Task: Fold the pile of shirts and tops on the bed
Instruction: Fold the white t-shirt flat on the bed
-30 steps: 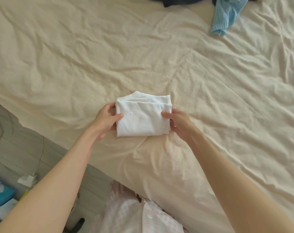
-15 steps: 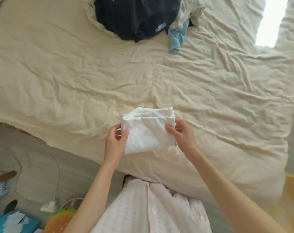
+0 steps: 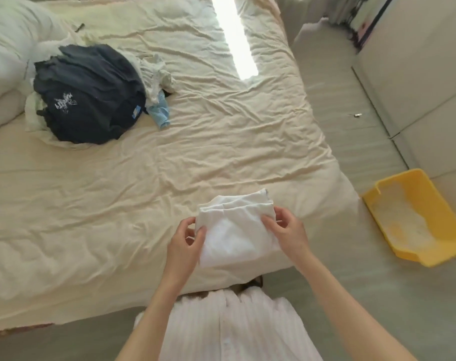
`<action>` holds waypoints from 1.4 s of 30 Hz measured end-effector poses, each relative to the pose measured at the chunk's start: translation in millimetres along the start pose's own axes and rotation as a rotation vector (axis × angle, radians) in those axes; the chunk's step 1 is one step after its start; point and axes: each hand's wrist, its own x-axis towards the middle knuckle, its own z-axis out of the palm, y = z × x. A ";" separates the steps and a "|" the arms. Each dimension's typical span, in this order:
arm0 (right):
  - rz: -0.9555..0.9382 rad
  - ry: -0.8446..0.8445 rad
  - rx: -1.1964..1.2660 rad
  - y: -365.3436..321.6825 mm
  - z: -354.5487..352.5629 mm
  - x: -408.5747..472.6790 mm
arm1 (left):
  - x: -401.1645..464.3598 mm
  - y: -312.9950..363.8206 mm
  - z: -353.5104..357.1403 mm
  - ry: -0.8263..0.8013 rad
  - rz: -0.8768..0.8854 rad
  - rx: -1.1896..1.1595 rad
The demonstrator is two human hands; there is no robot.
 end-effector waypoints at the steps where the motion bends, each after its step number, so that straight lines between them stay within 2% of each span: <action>1: 0.009 0.019 0.014 2.1 -19.9 -5.6 | -5.6 8.7 14.1 -0.026 0.024 0.010; 9: 0.044 0.215 0.195 42.3 -192.2 -35.7 | -47.4 72.3 172.7 -0.187 0.163 0.092; 16: 0.081 0.289 0.174 86.6 -365.5 -50.5 | -103.9 98.3 338.3 -0.332 0.127 0.028; 20: 0.079 0.298 0.195 84.7 -437.3 -33.9 | -107.8 130.8 400.7 -0.378 0.138 0.030; 26: 0.095 0.213 0.259 72.7 -499.9 40.0 | -61.6 176.2 469.2 -0.285 0.162 0.020; 34: 0.075 0.112 0.186 32.4 -585.6 172.4 | 18.4 230.5 577.5 -0.193 0.061 -0.040; 39: 0.072 0.016 0.172 -4.9 -609.3 257.7 | 66.6 276.7 597.4 -0.108 0.024 -0.112; 42: 0.063 -0.091 0.127 -24.9 -601.0 316.5 | 97.5 289.1 598.9 0.008 -0.022 -0.138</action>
